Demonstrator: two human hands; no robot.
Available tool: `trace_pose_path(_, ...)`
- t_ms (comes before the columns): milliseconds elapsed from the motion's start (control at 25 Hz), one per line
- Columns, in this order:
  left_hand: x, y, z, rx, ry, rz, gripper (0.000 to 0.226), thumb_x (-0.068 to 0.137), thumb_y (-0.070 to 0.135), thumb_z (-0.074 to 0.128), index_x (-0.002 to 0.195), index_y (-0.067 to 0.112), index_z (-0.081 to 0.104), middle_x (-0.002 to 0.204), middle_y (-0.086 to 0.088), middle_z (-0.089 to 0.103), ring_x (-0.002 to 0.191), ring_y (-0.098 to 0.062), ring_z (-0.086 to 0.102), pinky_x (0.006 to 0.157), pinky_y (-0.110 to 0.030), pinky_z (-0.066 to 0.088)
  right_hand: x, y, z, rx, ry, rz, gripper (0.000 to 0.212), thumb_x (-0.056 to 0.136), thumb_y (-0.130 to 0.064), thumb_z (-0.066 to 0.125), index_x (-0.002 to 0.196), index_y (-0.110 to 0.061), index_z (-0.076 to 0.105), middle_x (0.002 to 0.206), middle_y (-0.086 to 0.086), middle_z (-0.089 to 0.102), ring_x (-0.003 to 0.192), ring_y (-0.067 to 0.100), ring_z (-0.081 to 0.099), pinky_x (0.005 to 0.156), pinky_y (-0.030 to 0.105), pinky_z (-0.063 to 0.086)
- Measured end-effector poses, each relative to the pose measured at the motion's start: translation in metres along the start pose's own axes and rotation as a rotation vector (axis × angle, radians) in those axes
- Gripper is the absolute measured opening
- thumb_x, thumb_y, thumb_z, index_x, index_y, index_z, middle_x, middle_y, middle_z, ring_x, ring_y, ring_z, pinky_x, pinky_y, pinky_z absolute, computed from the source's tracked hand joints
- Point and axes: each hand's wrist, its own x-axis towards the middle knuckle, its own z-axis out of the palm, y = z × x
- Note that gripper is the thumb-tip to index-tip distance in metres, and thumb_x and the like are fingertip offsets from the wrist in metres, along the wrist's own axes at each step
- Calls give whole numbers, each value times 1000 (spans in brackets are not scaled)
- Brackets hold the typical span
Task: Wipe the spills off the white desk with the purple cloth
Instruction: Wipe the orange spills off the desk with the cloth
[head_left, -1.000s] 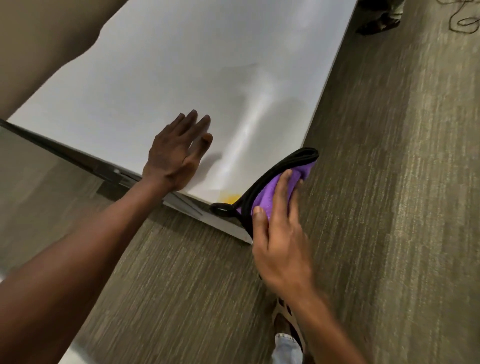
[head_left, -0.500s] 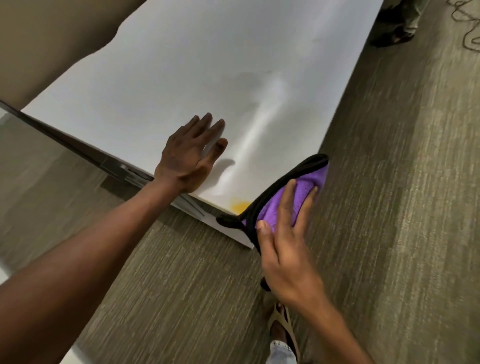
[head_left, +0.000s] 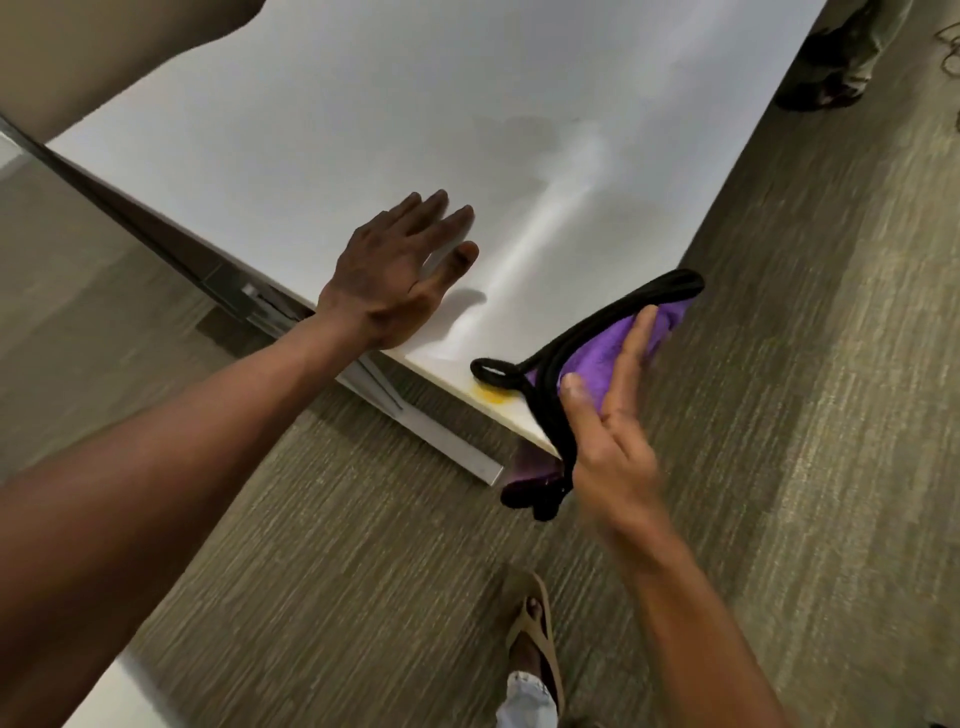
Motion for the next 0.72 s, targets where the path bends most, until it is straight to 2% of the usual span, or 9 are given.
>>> trace_pose_path(40,0,0,0,-5,5,-2,73,97,77,14,157,42,35,169,7,25,158,-14,15,126,-47,19,-12,7,4,-90,-29,-88,72,106,-48,38,154,-56,-14,167,-14,-26,151,1,-21,121,27,-7)
trace_pose_path(80,-1,0,0,-9,11,-4,73,97,77,14,157,42,35,169,7,26,158,-14,15,126,-47,20,-19,15,3,-214,-47,-153,74,103,-53,36,157,-49,-15,165,-12,-33,150,4,-30,121,28,-11)
trace_pose_path(160,-2,0,-1,-17,14,-4,73,97,77,14,157,41,35,169,7,26,158,-14,14,126,-47,19,-15,21,-7,-574,-54,-216,78,98,-62,28,159,-40,-14,164,-3,-37,149,16,-37,122,48,-18)
trace_pose_path(200,-3,0,-1,-19,8,-5,72,98,76,15,157,41,35,169,7,25,158,-14,14,127,-47,18,-6,20,-14,-740,-65,-253,79,97,-65,26,160,-38,-12,164,-1,-37,149,21,-38,120,54,-21)
trace_pose_path(320,-3,1,-1,-24,-1,-10,68,100,73,17,158,41,34,169,7,24,158,-13,12,127,-46,17,42,6,-32,-984,-168,-287,78,96,-67,22,160,-40,-12,163,-8,-38,147,26,-42,117,56,-25)
trace_pose_path(440,-4,1,-1,-14,-18,-16,70,99,74,15,158,42,32,170,8,22,158,-13,11,127,-47,17,76,-5,-42,-962,-153,-254,80,95,-68,25,160,-40,-13,166,-10,-31,150,27,-36,122,62,-12)
trace_pose_path(560,-3,1,-2,-10,-20,-14,69,99,74,16,158,42,30,170,8,21,158,-12,10,127,-46,16,54,-3,-33,-696,-10,-257,76,99,-60,39,162,-26,14,172,-8,-13,157,18,-18,124,61,17)
trace_pose_path(640,-3,2,-3,-14,-21,-17,68,99,74,17,158,43,29,170,9,20,158,-11,9,127,-45,15,29,2,-31,-737,-4,-295,70,100,-56,40,159,-20,31,172,-3,3,158,15,-7,125,54,22)
trace_pose_path(720,-2,2,-3,-12,-24,-17,69,98,75,16,159,43,28,170,9,19,158,-11,8,128,-45,13,28,-1,-39,-868,-64,-381,65,100,-55,41,155,-20,38,167,-3,20,158,17,4,126,50,19)
